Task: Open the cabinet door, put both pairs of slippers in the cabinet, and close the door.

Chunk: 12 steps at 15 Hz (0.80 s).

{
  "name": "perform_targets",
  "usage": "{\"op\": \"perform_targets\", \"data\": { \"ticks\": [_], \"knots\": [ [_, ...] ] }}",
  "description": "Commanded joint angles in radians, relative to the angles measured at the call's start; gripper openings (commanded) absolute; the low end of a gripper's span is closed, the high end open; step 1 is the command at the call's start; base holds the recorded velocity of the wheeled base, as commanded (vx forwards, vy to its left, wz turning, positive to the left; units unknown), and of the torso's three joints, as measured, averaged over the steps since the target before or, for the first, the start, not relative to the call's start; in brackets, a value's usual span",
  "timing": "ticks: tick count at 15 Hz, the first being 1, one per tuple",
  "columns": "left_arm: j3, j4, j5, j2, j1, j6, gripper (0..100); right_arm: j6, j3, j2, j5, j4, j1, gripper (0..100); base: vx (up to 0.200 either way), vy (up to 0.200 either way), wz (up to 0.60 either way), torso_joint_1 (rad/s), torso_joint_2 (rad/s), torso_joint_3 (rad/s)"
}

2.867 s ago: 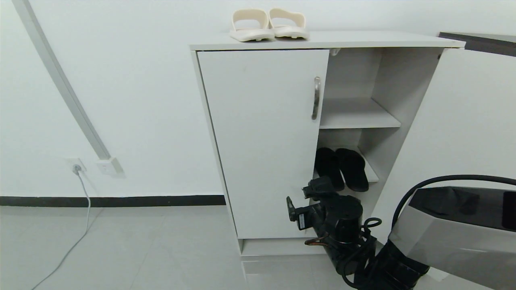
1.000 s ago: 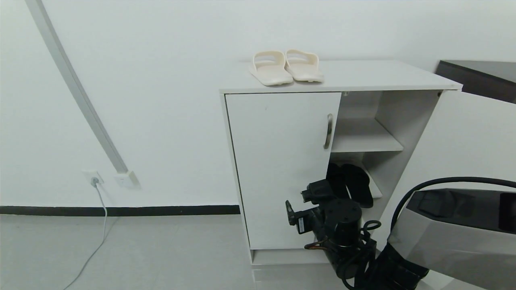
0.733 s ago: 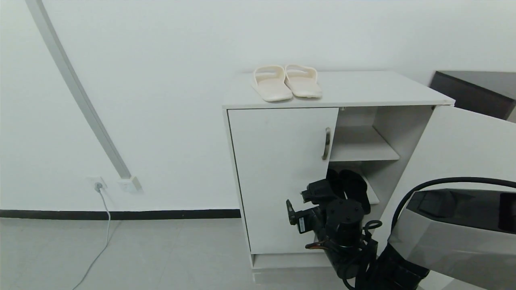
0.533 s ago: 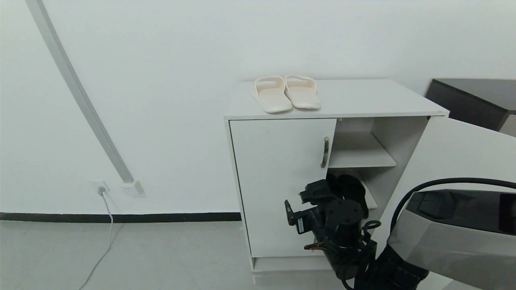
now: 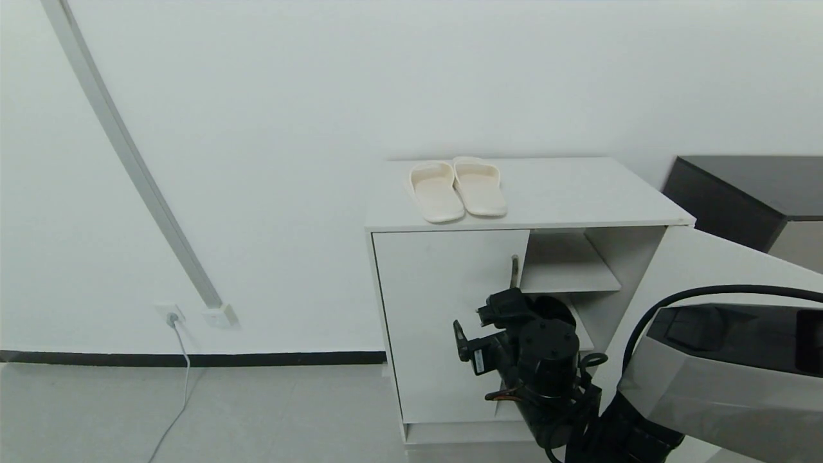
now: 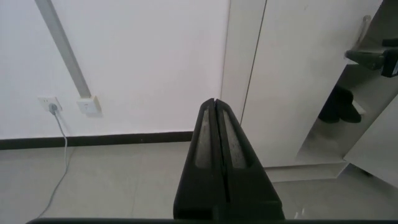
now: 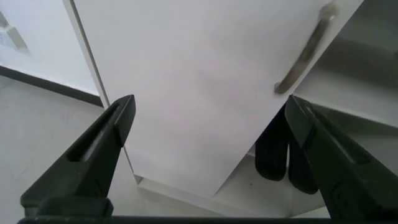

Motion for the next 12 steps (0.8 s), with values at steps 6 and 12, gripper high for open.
{"op": "perform_targets", "data": {
  "ticks": [6,12],
  "knots": [
    [0.000,0.000,0.000,0.000,0.000,-0.002,0,-0.008,0.007,0.020,0.001,-0.042,0.000,100,0.000,0.000,0.00,0.246,-0.56,-0.323],
    [0.000,0.000,0.000,0.000,0.000,-0.002,0,-0.085,0.003,0.051,0.038,-0.149,-0.006,100,0.000,0.000,0.00,0.098,-0.22,-0.120]
  ]
}}
